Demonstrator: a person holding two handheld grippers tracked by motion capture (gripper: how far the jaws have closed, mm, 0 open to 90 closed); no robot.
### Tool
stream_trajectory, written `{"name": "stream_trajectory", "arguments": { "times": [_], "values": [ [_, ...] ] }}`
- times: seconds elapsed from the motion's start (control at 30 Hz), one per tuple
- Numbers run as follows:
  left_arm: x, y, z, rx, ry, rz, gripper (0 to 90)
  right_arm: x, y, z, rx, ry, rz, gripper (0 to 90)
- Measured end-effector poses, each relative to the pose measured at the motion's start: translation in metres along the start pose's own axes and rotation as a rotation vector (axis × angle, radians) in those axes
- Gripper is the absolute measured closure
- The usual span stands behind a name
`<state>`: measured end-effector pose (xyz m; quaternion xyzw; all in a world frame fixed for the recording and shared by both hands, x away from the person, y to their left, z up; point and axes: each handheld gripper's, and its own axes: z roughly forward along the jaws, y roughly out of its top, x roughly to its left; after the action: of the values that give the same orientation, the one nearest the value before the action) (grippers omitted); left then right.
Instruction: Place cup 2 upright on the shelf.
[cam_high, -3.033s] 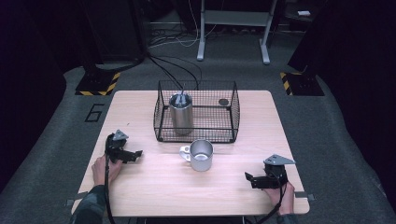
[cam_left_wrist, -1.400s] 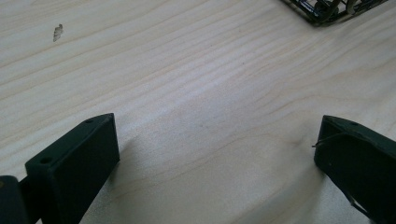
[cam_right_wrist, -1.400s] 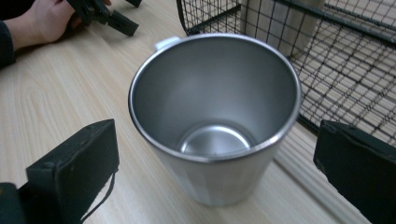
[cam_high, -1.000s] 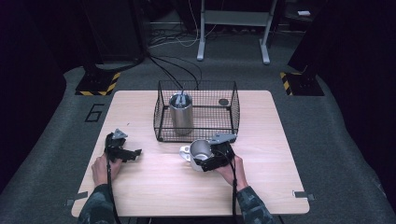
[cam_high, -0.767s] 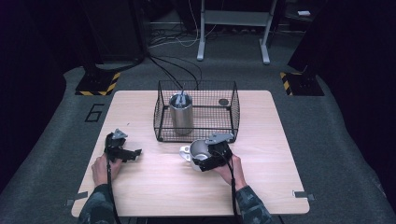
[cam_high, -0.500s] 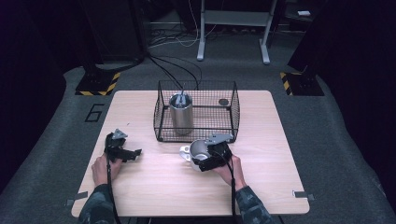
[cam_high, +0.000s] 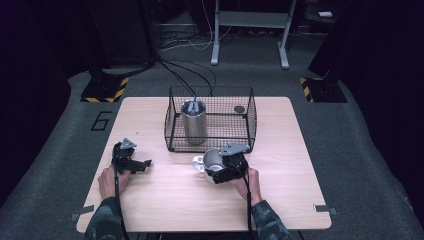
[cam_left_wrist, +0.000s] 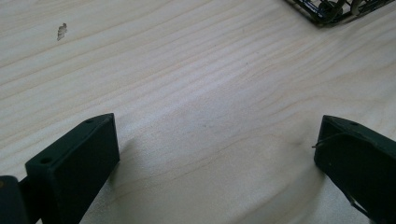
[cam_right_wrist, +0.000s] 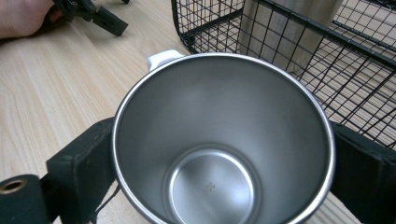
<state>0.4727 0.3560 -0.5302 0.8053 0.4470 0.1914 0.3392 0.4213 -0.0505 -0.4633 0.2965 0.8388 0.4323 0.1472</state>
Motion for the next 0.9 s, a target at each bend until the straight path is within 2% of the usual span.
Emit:
{"name": "stream_trajectory", "arguments": {
  "times": [0.1, 0.27, 0.37, 0.5, 0.7, 0.9],
  "values": [
    [0.0, 0.0, 0.0, 0.0, 0.0, 0.0, 0.1, -0.001, 0.001, -0.003, -0.005, 0.008, -0.005, 6.0],
    [0.0, 0.0, 0.0, 0.0, 0.0, 0.001, 0.1, 0.0, 0.005, -0.012, 0.003, -0.006, 0.001, 6.0],
    [0.0, 0.0, 0.0, 0.001, 0.0, 0.001, 0.1, -0.001, 0.007, -0.019, -0.014, 0.0, 0.003, 6.0],
    [0.0, 0.0, 0.0, 0.001, 0.0, 0.001, 0.1, -0.003, 0.01, -0.027, -0.029, -0.012, 0.011, 6.0],
    [0.0, 0.0, 0.0, 0.001, 0.0, 0.001, 0.1, -0.005, 0.011, -0.035, -0.022, -0.033, 0.009, 6.0],
    [0.0, 0.0, 0.0, 0.0, 0.003, -0.005, 0.1, -0.013, 0.011, -0.047, -0.044, -0.036, 0.04, 6.1]
  ]
}}
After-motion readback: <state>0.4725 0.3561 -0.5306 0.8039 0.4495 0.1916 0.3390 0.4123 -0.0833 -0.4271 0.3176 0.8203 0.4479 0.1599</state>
